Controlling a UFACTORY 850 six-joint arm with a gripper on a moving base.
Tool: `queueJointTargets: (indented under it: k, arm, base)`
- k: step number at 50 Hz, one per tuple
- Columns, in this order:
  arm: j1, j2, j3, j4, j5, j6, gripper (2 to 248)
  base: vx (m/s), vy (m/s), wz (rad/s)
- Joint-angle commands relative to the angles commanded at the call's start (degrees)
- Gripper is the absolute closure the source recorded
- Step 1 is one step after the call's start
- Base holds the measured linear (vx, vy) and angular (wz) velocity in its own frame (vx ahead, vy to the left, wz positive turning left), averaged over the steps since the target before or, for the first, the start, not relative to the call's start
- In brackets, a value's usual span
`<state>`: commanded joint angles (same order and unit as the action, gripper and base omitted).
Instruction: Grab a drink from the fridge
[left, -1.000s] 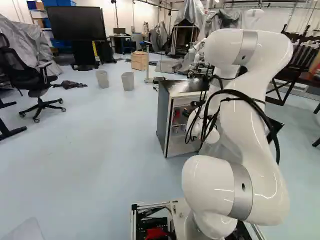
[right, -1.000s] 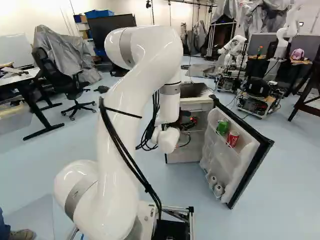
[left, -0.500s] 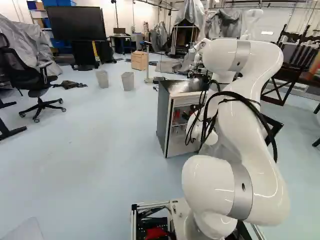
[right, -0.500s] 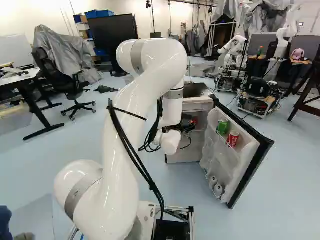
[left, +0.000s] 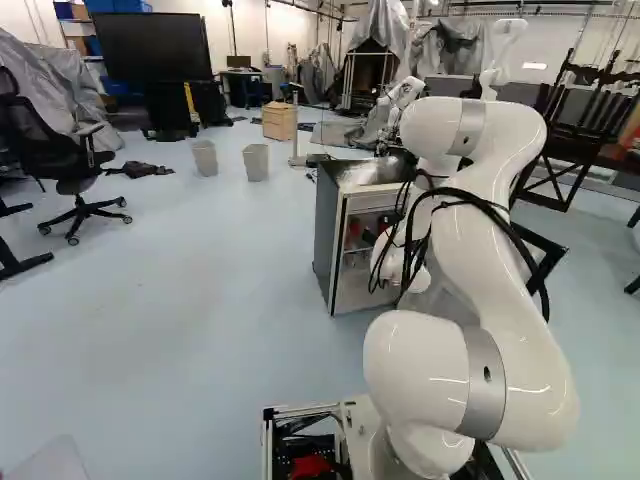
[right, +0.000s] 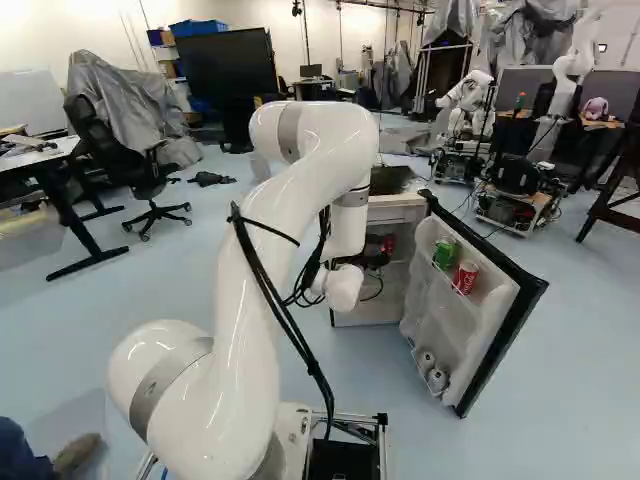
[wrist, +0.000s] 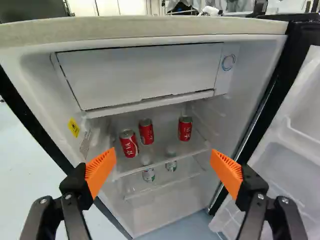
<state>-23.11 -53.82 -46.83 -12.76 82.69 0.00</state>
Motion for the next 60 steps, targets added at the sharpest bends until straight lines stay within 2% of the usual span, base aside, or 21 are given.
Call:
queueJointTargets:
  k: [32,60]
  arm:
    - [0.55,-9.23,-9.83,0.0,0.0,0.0,3]
    - [-0.49,-18.14,-20.56,0.0,0.0,0.0,3]
  base:
    - [0.0,0.0,0.0]
    - [0.0,0.0,0.0]
